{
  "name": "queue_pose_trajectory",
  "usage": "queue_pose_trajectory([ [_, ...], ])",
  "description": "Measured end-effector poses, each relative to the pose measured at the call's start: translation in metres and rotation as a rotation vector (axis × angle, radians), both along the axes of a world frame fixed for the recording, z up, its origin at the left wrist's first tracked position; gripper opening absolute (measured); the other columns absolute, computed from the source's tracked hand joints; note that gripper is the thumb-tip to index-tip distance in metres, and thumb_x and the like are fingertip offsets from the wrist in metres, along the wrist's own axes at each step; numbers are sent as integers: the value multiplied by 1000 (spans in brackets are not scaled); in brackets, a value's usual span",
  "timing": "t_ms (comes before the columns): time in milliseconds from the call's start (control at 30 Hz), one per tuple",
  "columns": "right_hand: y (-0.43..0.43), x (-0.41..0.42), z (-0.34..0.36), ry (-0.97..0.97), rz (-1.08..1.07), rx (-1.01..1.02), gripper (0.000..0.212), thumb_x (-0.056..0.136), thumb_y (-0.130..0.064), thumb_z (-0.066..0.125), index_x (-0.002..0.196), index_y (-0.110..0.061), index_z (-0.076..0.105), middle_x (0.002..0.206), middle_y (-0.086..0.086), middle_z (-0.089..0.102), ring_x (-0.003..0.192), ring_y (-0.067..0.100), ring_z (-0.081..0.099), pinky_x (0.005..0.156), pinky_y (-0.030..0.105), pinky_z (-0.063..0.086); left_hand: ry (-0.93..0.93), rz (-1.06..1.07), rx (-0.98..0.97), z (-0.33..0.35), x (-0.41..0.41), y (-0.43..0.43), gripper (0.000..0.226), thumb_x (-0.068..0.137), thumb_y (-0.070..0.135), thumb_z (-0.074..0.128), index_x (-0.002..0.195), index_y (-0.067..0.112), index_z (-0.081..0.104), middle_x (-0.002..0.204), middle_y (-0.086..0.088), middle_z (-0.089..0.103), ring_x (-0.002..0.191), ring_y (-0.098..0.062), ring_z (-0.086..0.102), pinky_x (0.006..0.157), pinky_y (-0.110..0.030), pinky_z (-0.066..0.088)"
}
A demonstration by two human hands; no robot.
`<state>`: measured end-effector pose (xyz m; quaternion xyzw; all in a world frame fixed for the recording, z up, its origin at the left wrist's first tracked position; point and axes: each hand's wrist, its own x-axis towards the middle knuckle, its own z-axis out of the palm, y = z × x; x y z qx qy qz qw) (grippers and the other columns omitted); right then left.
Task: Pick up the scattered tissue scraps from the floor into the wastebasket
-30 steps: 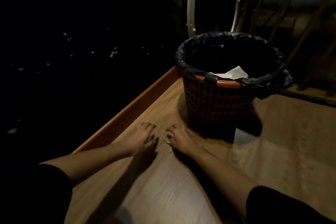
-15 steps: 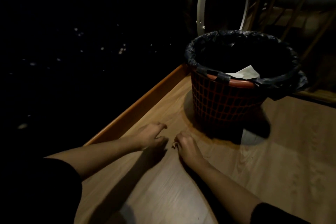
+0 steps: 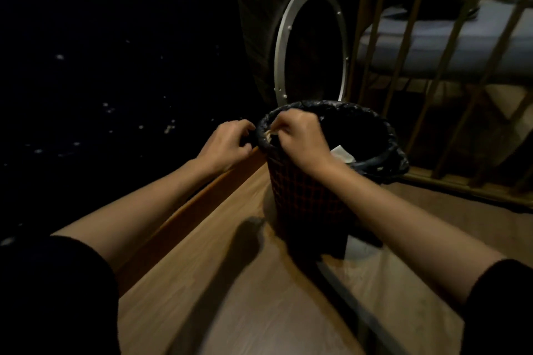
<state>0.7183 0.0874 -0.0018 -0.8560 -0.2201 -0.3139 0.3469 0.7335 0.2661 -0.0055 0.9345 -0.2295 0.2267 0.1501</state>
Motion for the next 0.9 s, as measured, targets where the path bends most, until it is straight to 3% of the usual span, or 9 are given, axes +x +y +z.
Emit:
queue_pose_trajectory([
  [133,-57,17,12,219,-210,12,23,76,0,61,77,-19,73,85,7,73,84,20,67,77,34,56,20,-131,79,-3,-4,-40,43,84,32,60,121,12,53,116,-10,60,108,-23,52,88,-27,38],
  [233,-95,12,10,319,-286,11,16,78,2,65,80,-12,74,88,11,72,86,20,66,75,28,53,109,-281,131,-4,-12,-69,49,85,50,52,122,17,54,119,-5,60,109,-20,52,92,-33,43],
  [300,-113,4,8,389,-280,51,9,80,-3,68,88,-6,73,88,12,71,84,20,66,71,23,52,193,-355,188,-11,-21,-84,47,87,55,43,116,21,57,109,-1,64,100,-16,57,89,-39,46],
  [367,-127,-3,5,456,-233,74,15,82,-10,69,97,-6,71,93,9,70,85,16,64,70,17,51,181,-351,259,-25,-29,-92,40,93,54,33,110,26,55,97,5,63,89,-14,56,87,-43,42],
  [467,-139,-8,0,448,-214,88,18,84,-13,68,102,-9,70,99,7,69,93,16,62,81,26,52,52,-296,309,-39,-34,-91,38,95,54,25,106,28,51,93,5,60,87,-16,53,84,-40,39],
  [600,-140,-13,-9,362,-276,159,13,86,-6,63,96,-9,70,97,6,69,90,13,63,70,17,49,44,-288,341,-35,-35,-91,41,94,54,22,111,28,49,96,3,59,88,-16,52,83,-38,39],
  [667,-140,-15,-14,364,-284,133,12,86,-6,63,94,-12,70,95,5,69,89,13,64,74,24,54,76,-297,365,-29,-32,-92,40,94,54,24,113,29,49,97,4,58,89,-15,52,83,-37,39],
  [767,-139,-18,-13,432,-186,37,13,85,-10,65,96,-13,71,93,6,71,88,15,66,79,31,56,108,-330,380,-21,-32,-89,47,91,61,27,111,28,53,89,7,54,87,-13,51,78,-34,38],
  [900,-134,-19,14,654,-11,-59,21,83,-13,68,104,-9,68,90,10,73,78,20,71,80,36,58,193,-297,307,5,-20,-96,60,86,69,27,99,24,64,90,3,62,83,-13,56,73,-36,48],
])
